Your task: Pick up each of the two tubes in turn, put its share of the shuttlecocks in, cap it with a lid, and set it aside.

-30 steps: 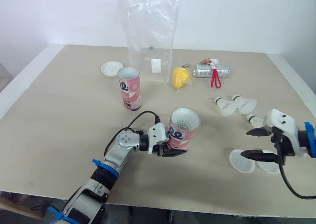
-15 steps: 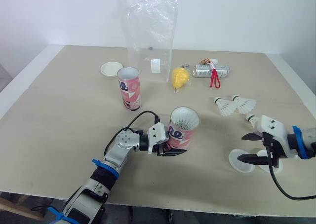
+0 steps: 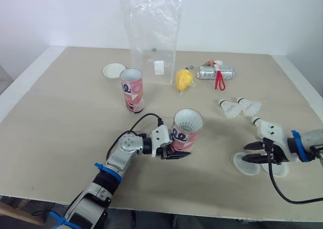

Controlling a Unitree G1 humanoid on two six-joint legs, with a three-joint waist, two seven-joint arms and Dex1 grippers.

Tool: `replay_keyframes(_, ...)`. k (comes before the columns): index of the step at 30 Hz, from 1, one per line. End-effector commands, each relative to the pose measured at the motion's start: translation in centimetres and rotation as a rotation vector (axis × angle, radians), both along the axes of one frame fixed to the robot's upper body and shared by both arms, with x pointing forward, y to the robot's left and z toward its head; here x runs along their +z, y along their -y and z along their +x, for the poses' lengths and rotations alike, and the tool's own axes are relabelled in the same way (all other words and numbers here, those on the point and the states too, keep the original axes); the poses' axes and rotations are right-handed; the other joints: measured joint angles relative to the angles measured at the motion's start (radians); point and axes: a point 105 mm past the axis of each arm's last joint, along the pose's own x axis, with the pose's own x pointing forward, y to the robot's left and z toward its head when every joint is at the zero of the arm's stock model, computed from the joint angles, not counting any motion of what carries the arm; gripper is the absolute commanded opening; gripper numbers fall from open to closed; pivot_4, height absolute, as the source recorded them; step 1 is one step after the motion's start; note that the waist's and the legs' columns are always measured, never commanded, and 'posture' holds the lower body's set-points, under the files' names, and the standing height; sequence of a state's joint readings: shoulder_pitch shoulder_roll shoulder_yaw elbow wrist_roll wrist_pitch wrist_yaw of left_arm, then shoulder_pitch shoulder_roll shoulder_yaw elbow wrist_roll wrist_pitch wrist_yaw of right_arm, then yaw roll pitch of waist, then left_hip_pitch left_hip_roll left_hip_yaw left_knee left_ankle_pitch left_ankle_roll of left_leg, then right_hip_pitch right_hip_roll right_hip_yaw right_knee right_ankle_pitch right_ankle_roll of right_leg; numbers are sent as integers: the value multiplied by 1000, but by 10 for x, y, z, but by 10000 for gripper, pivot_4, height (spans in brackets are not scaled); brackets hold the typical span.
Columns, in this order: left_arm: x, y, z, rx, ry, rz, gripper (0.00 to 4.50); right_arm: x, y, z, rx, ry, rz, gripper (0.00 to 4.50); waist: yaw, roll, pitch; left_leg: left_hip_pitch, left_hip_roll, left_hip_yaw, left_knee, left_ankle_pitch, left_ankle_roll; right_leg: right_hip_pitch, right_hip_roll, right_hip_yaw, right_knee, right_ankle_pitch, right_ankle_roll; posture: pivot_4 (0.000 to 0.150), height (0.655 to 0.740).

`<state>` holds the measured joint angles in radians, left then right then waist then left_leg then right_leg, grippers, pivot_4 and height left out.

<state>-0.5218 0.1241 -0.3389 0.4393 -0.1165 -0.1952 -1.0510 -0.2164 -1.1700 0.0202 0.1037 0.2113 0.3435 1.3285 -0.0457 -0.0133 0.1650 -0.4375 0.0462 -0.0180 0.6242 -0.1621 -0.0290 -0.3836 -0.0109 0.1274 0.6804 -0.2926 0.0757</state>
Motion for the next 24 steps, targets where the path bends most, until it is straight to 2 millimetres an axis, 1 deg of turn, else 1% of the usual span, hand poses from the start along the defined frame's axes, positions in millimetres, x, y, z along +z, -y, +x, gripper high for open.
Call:
replay_keyframes(1,-6,-4,2,26,-14,19,29360,-1,2,1,15,4,-17,2361,0,0,0,0,0,0,0,0,0,0,0,0,0,0,0,1500,7400)
replay_keyframes(2,-6,-4,2,27,-14,20,29360,-2,3,0,17,4,-20,261,0,0,0,0,0,0,0,0,0,0,0,0,0,0,0,1500,7400)
replay_keyframes(8,-8,-4,2,30,-18,25,29360,-3,6,-2,37,12,-34,261,0,0,0,1,0,0,1,0,0,1,0,0,0,0,0,1500,7400)
replay_keyframes(13,-10,-5,5,40,-40,29,29360,6,1,-2,78,55,-20,261,0,0,0,1,0,0,1,0,0,2,0,0,0,0,0,1500,7400)
replay_keyframes(18,-13,-6,6,41,-75,32,29360,41,-26,-3,209,150,65,261,0,1,0,1,0,0,1,0,0,2,0,0,0,0,0,1500,7400)
replay_keyframes(20,-14,-6,6,37,-79,37,29360,60,-38,-2,261,201,89,261,0,1,0,1,0,0,1,0,0,2,0,0,0,1,1,1500,7400)
replay_keyframes(24,-14,-6,7,33,-77,43,29360,105,-66,0,373,312,127,261,-2,2,0,2,0,0,2,1,0,2,0,0,0,2,0,1500,7400)
